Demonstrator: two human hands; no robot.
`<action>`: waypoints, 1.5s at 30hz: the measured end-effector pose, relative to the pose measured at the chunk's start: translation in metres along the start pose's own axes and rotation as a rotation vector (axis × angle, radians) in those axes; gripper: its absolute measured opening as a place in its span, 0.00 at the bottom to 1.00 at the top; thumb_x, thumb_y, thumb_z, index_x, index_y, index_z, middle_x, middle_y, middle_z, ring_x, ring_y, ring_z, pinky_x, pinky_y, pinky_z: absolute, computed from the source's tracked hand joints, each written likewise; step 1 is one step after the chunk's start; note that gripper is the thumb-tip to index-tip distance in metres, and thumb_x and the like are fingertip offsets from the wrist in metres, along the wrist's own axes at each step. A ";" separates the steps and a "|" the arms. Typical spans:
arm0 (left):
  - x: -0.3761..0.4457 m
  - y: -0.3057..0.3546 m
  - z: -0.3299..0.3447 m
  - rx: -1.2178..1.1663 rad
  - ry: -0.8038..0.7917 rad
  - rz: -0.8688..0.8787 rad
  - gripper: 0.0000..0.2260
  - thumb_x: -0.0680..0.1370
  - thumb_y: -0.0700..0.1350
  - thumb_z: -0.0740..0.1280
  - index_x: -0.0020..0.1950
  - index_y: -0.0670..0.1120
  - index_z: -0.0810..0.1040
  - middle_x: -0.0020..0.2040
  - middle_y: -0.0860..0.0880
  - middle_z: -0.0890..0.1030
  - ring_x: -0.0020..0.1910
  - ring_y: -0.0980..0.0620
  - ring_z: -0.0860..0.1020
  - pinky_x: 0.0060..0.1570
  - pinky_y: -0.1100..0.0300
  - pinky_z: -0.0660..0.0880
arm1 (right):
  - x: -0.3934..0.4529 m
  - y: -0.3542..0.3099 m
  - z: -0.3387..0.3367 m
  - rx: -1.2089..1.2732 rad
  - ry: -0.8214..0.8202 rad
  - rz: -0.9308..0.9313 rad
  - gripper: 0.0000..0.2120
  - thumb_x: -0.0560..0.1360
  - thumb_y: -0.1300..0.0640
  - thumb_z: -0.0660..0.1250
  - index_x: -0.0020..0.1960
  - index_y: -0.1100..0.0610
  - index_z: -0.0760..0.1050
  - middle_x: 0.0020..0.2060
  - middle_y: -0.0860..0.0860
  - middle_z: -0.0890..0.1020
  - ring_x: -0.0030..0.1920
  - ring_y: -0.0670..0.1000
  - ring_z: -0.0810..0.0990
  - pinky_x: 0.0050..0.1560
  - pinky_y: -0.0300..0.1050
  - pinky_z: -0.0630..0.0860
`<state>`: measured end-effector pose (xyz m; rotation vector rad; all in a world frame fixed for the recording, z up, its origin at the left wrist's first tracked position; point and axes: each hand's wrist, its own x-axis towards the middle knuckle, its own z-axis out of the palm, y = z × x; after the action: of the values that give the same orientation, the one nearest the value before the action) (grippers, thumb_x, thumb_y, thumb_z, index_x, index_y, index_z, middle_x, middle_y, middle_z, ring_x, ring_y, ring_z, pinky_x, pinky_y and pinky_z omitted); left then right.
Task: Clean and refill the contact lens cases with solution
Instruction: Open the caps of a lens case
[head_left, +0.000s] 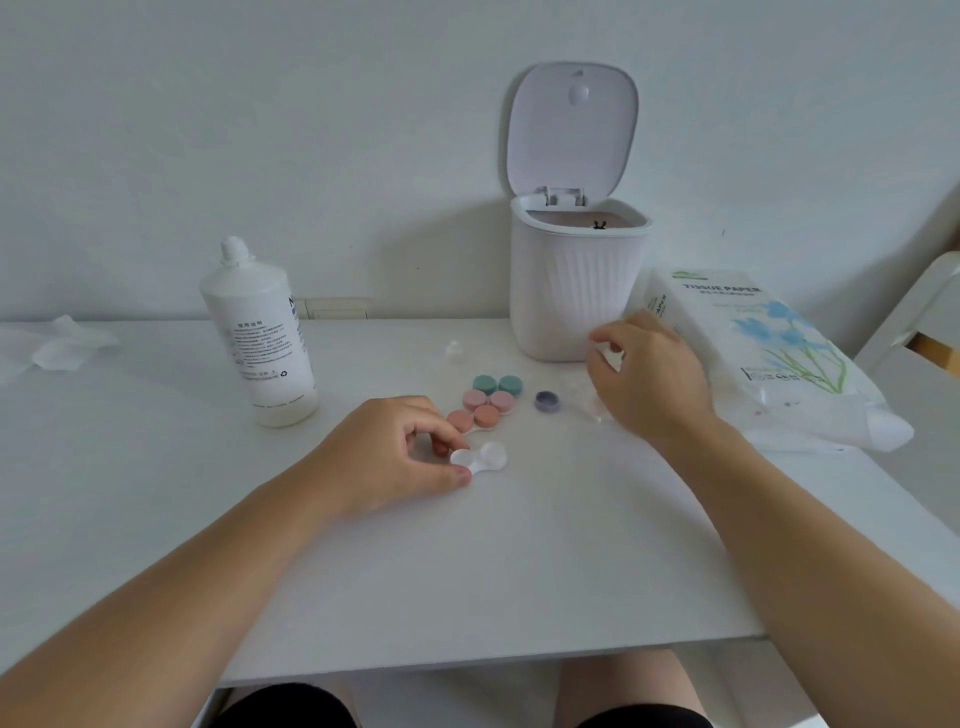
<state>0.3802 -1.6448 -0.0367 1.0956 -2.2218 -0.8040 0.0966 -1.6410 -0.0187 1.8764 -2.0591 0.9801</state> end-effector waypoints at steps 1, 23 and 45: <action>0.000 -0.001 0.000 0.000 0.004 -0.001 0.08 0.68 0.45 0.81 0.43 0.55 0.87 0.42 0.56 0.81 0.33 0.65 0.74 0.36 0.74 0.65 | 0.002 0.004 -0.001 -0.080 -0.059 0.026 0.13 0.78 0.54 0.66 0.61 0.54 0.81 0.56 0.52 0.79 0.57 0.58 0.78 0.48 0.47 0.73; 0.014 0.016 -0.029 -0.158 0.079 -0.094 0.12 0.66 0.58 0.75 0.46 0.57 0.86 0.35 0.56 0.82 0.29 0.57 0.71 0.31 0.67 0.66 | -0.026 0.007 0.004 -0.088 -0.238 0.104 0.12 0.81 0.56 0.60 0.50 0.59 0.80 0.50 0.54 0.78 0.54 0.57 0.72 0.51 0.49 0.72; 0.150 0.087 -0.088 -0.253 0.344 -0.111 0.04 0.71 0.47 0.77 0.45 0.50 0.88 0.46 0.40 0.85 0.31 0.56 0.75 0.30 0.63 0.69 | -0.026 0.012 0.009 0.013 -0.226 0.133 0.11 0.81 0.54 0.59 0.49 0.54 0.79 0.48 0.48 0.76 0.53 0.52 0.71 0.50 0.46 0.72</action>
<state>0.3161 -1.7498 0.1138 1.1415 -1.7379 -0.8445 0.0927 -1.6250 -0.0437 1.9575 -2.3372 0.8448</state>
